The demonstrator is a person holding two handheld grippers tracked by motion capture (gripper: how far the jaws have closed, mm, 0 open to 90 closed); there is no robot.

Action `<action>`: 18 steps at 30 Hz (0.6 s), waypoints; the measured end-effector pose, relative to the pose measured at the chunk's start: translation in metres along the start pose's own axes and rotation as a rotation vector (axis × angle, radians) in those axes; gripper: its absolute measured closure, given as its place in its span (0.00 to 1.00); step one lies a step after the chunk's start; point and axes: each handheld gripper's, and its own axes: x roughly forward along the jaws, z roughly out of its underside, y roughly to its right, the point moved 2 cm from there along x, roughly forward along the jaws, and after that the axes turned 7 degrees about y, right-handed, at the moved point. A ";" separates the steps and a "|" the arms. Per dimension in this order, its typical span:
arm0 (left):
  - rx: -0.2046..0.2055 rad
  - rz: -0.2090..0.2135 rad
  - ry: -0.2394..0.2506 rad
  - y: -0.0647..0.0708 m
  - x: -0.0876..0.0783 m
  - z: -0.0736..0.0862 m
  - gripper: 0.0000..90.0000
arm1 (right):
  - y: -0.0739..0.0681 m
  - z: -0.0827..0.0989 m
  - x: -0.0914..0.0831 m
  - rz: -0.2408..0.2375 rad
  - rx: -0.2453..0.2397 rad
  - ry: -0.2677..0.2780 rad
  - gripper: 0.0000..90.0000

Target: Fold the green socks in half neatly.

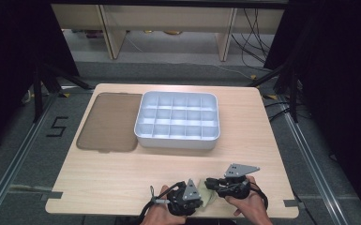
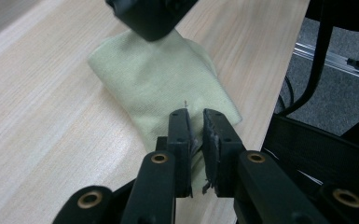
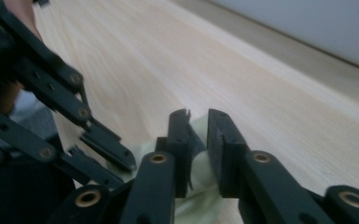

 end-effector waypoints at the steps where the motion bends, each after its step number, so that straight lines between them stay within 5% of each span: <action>1: 0.013 0.001 -0.008 0.000 -0.001 0.000 0.90 | 0.002 -0.002 -0.001 -0.025 0.000 0.026 0.83; 11: 0.006 -0.014 -0.011 0.001 -0.001 0.002 0.89 | 0.003 0.002 0.004 0.010 0.086 -0.008 0.63; 12: 0.017 -0.006 -0.019 0.001 -0.002 0.002 0.88 | 0.005 0.001 0.005 0.019 0.056 -0.023 0.62; 13: 0.026 -0.006 -0.017 0.001 -0.002 0.002 0.88 | 0.002 0.002 0.008 0.009 0.096 -0.032 0.60; 14: 0.022 -0.008 -0.011 0.001 -0.001 0.002 0.88 | 0.004 0.002 0.009 0.027 0.064 -0.046 0.60; 18: 0.009 -0.013 -0.016 0.003 -0.001 0.002 0.88 | 0.006 0.005 0.016 0.037 0.106 -0.099 0.56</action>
